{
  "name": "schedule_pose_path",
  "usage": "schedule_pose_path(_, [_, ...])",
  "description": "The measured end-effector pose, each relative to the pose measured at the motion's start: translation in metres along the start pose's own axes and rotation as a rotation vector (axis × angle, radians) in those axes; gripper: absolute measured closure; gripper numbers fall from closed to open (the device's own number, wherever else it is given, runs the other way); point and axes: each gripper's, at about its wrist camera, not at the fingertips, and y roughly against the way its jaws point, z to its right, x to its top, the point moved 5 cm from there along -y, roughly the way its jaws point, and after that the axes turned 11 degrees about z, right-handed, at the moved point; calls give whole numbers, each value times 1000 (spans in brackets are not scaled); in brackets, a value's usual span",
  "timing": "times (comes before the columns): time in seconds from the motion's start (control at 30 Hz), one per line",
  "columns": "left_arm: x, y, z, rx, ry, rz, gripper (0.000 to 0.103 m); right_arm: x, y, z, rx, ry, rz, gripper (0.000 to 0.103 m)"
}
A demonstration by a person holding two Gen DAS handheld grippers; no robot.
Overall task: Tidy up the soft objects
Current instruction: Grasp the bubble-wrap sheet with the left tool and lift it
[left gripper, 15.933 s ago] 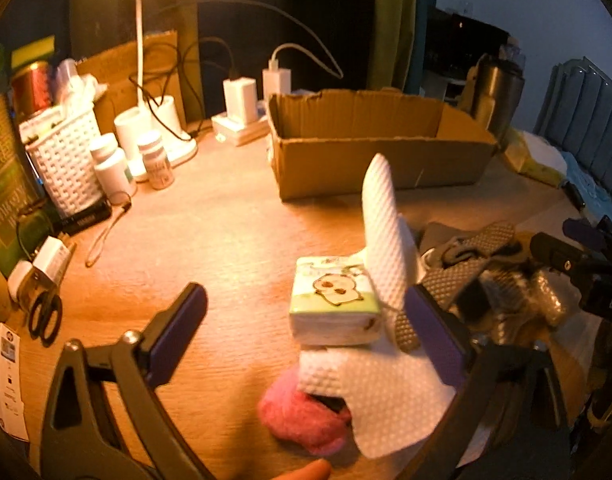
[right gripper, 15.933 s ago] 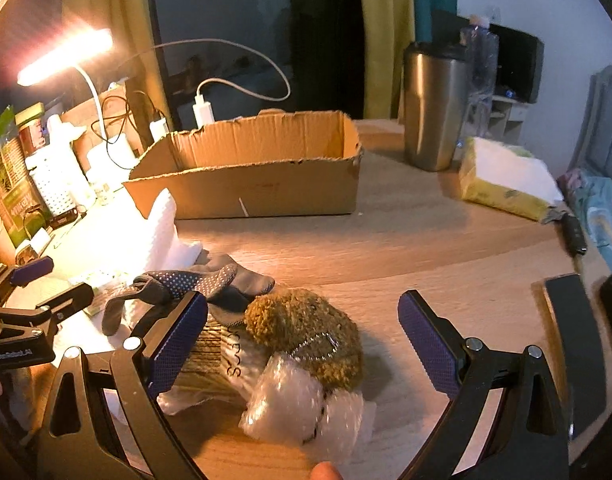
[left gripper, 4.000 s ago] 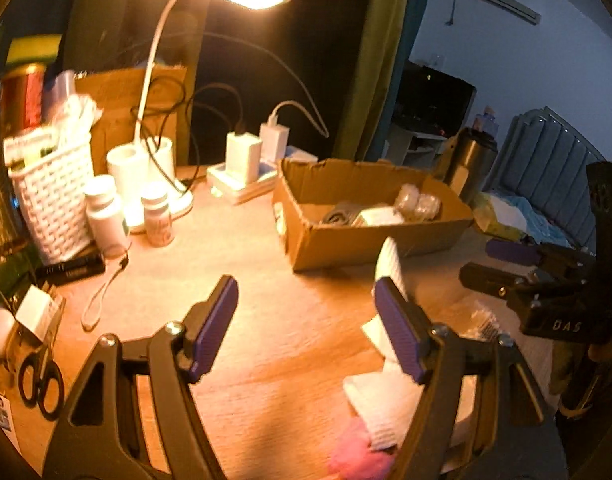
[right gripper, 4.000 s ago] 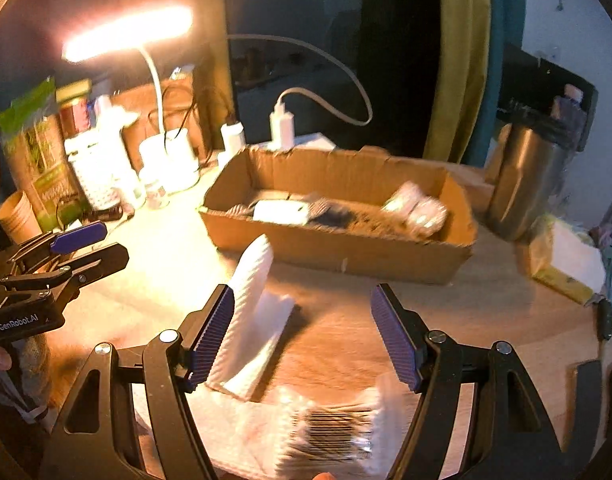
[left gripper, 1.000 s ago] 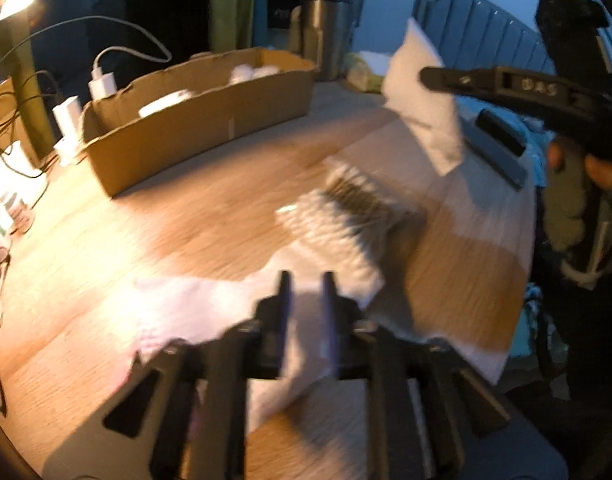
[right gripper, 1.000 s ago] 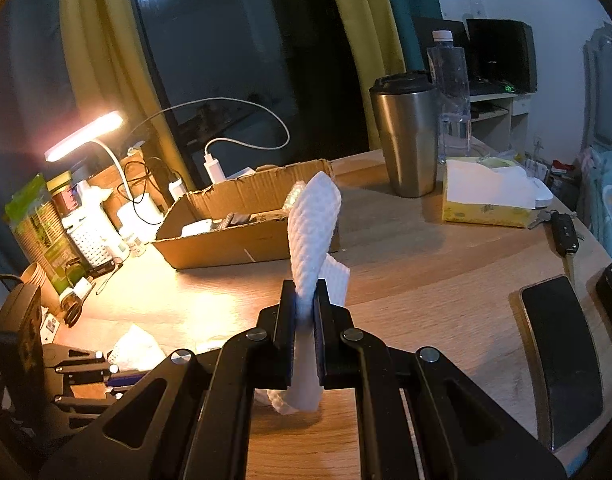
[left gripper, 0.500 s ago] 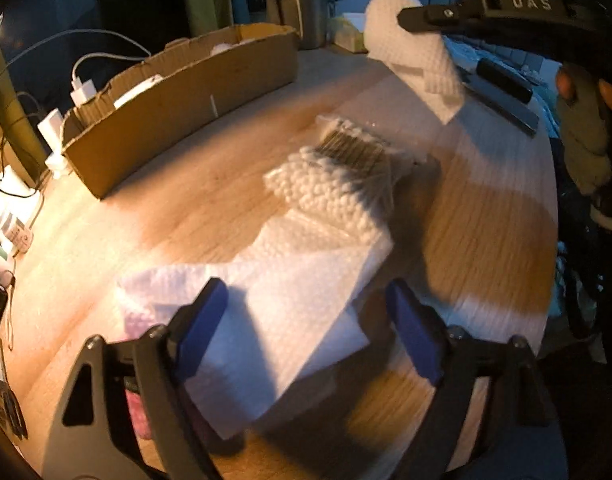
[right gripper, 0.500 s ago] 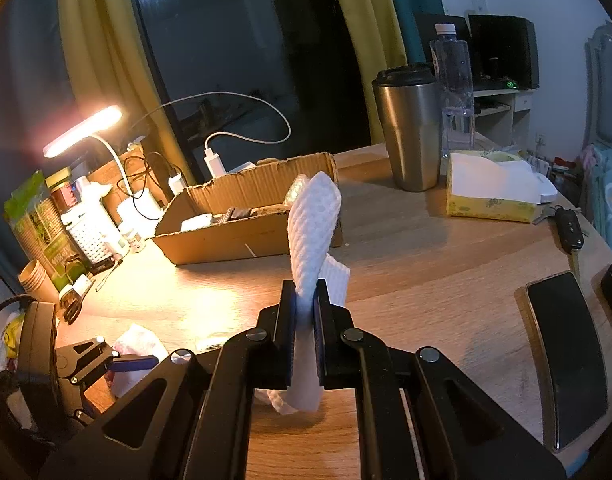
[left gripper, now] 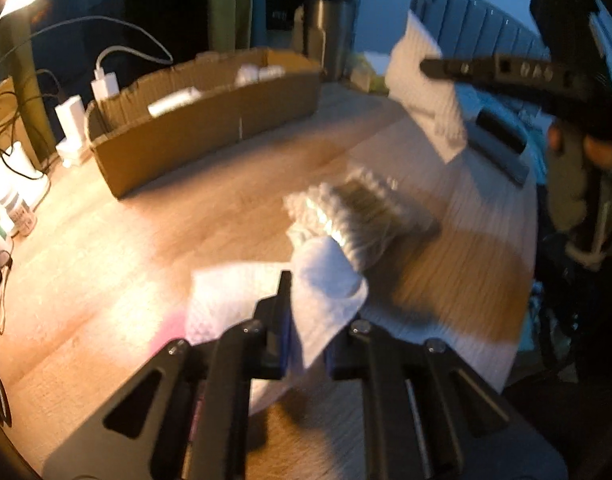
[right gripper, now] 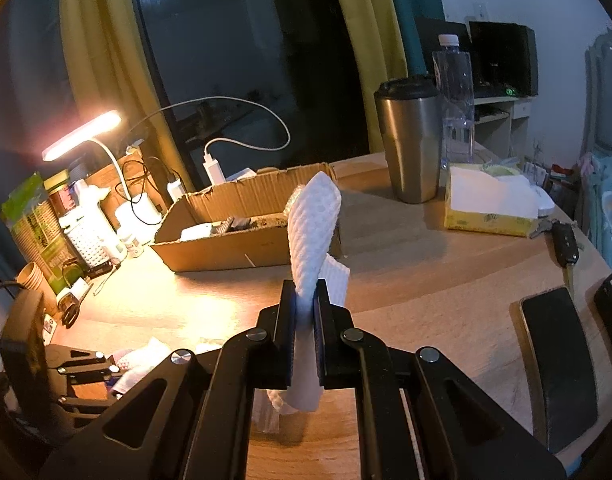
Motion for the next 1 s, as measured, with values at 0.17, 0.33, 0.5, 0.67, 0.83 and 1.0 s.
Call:
schedule_pose_path(0.17, [24,23,-6,-34,43,84,91,8,-1,-6,-4,15,7,94])
schedule_pose_path(0.33, [48,41,-18,-48,85,160,91,16,-1,-13,-2,29,15,94])
schedule_pose_path(0.5, [65,51,-34,-38,112,210,91,26,-3,-17,-2,47,24,94])
schedule_pose_path(0.67, [84,57,-46,-24,120,256,91,36,-8,-18,-3,60,36,94])
schedule_pose_path(0.83, [103,57,-56,-21,142,298,91,47,-16,-19,1,69,45,94])
schedule_pose_path(1.0, [123,54,-65,-13,165,341,91,56,-25,-18,7,80,51,94])
